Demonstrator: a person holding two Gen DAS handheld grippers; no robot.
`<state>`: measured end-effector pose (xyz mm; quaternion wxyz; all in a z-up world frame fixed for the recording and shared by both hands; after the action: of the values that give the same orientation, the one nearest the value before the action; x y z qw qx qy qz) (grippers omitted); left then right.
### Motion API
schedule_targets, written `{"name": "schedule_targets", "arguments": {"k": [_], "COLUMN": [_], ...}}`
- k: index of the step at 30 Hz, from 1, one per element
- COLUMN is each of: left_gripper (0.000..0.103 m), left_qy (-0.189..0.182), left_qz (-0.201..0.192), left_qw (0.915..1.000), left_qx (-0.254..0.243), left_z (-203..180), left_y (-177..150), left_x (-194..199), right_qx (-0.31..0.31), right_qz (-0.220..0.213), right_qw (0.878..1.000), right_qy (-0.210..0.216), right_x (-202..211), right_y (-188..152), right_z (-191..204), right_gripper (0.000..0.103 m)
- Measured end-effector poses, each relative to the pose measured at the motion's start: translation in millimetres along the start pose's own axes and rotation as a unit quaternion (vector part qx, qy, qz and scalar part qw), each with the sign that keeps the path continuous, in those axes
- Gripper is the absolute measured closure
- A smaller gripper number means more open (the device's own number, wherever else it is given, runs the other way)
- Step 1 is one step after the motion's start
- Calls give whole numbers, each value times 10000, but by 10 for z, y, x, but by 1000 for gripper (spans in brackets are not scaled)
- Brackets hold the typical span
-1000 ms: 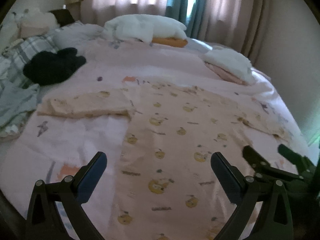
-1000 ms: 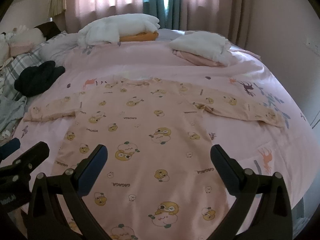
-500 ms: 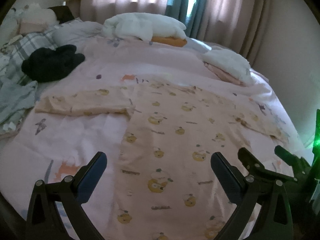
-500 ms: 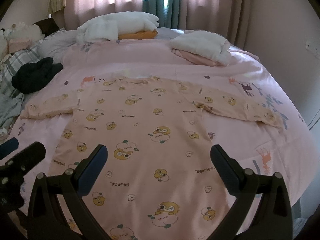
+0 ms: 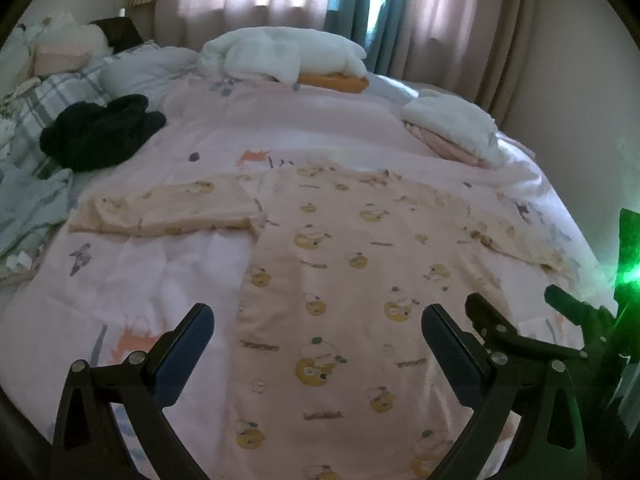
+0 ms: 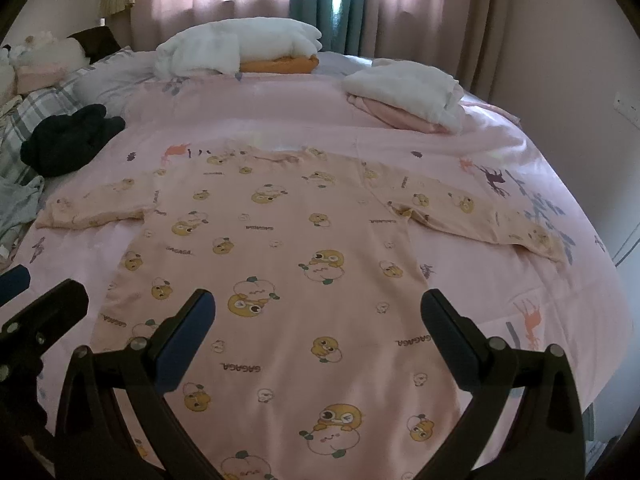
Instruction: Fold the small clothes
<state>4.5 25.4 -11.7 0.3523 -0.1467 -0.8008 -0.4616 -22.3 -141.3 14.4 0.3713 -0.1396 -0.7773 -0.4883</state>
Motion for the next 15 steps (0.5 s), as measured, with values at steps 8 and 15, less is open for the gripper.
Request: {"name": "schedule_targets", "arguments": {"k": [8,15], "left_gripper": [0,0], "left_qy": [-88,-65], "left_qz": [22,-4], "left_qw": [10000,10000], "left_qx": [-17,-68], "left_z": [-33,-39], "left_y": [-24,-30], "left_x": [22,36], "right_qx": [57,126], "right_qz": [17,17], "right_qw": [10000,9999], "right_qy": [-35,-77], "right_x": [-5,25], "right_y": [7,3], "right_z": [36,51], "right_gripper": [0,0]}}
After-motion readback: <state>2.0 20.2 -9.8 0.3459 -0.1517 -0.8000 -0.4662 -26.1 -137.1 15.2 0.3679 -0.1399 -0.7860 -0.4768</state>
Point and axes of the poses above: each gripper's, at about its wrist camera, not at the fingertips, and x roughly against the way its jaws point, z to its left, y to its top, the point moved 1 cm from there along -x, roughly the way its jaws point, and after that the axes turned 15 degrees about x, right-handed, at the moved point
